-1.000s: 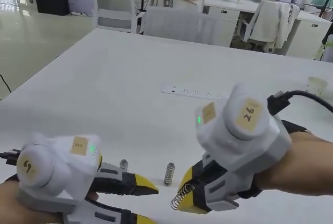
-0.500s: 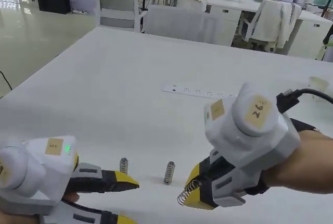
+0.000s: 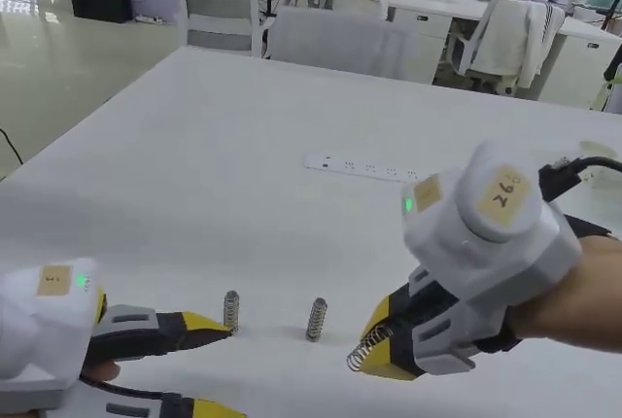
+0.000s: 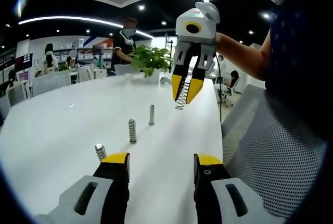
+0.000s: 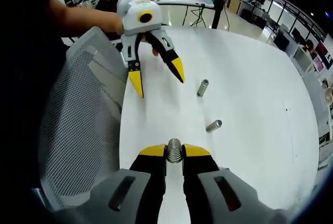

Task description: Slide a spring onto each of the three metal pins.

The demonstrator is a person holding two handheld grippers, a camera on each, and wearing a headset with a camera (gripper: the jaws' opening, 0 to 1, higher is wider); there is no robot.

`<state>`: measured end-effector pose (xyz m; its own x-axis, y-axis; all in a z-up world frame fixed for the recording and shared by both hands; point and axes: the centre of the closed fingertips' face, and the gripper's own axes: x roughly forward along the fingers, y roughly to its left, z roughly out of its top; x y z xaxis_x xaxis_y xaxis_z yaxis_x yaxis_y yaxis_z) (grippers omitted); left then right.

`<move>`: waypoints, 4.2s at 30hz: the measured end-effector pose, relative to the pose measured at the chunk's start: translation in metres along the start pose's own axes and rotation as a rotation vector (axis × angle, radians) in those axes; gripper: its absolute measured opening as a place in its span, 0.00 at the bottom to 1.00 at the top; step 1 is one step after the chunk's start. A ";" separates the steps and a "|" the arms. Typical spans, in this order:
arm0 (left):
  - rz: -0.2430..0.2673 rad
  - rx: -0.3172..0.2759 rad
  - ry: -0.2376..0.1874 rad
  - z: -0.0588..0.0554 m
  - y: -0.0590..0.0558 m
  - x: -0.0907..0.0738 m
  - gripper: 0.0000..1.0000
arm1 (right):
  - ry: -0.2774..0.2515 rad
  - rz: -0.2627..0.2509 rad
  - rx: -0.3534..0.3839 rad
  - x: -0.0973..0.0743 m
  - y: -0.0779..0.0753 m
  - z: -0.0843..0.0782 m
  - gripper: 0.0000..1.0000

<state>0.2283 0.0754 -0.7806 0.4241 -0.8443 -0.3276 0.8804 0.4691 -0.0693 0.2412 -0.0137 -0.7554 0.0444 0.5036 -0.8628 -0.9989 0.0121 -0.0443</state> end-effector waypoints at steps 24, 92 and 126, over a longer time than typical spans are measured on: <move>0.031 -0.029 -0.040 -0.006 -0.001 -0.004 0.56 | 0.052 -0.094 0.079 -0.030 -0.037 -0.030 0.09; 0.045 0.018 -0.019 -0.009 0.002 -0.007 0.64 | 0.280 -0.025 0.074 0.015 -0.091 -0.070 0.09; 0.036 0.015 -0.017 -0.011 0.003 -0.005 0.63 | 0.317 -0.031 0.095 0.060 -0.089 -0.092 0.09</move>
<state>0.2263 0.0841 -0.7896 0.4592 -0.8312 -0.3136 0.8674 0.4957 -0.0436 0.3341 -0.0639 -0.8490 0.0616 0.2075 -0.9763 -0.9931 0.1110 -0.0391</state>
